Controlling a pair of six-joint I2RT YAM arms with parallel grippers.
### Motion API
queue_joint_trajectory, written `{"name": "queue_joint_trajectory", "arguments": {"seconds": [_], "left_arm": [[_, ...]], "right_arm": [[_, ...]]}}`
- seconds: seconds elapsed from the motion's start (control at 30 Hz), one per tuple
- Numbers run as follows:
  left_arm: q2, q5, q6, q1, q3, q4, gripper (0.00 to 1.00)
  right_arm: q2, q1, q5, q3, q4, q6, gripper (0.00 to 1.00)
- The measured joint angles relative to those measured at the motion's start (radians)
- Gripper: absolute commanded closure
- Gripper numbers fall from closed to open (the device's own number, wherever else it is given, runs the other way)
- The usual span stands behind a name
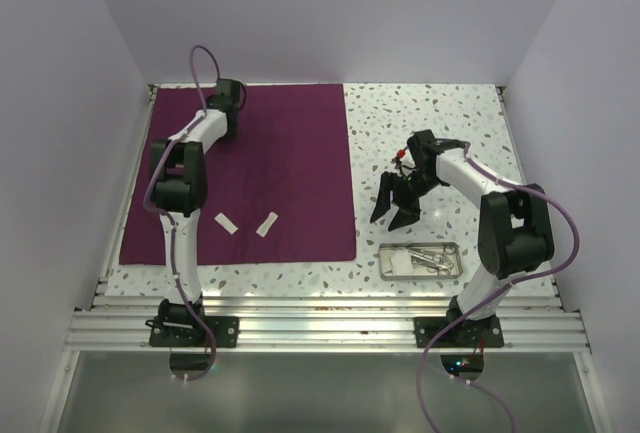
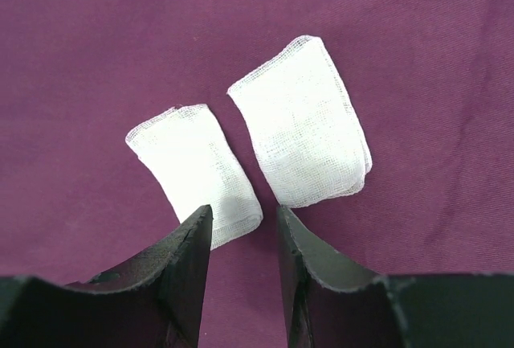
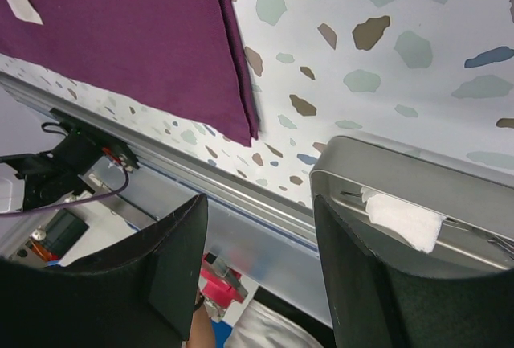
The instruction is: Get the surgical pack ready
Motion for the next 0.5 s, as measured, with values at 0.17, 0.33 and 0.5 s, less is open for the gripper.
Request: {"name": "queue_joint_trajectory", "arguments": {"seconds": [0.17,0.33,0.5], "left_arm": [[0.018,-0.006,0.007,0.000,0.030,-0.004,0.63],[0.032,-0.007,0.007,0.004,0.034,-0.005,0.67],[0.032,-0.002,0.006,0.014,0.034,-0.006,0.73]], "right_arm": [[0.000,0.000,0.000,0.000,0.003,0.000,0.40],[0.000,0.000,0.000,0.000,0.003,0.001,0.40],[0.000,0.000,-0.001,0.000,0.006,0.005,0.40]]}}
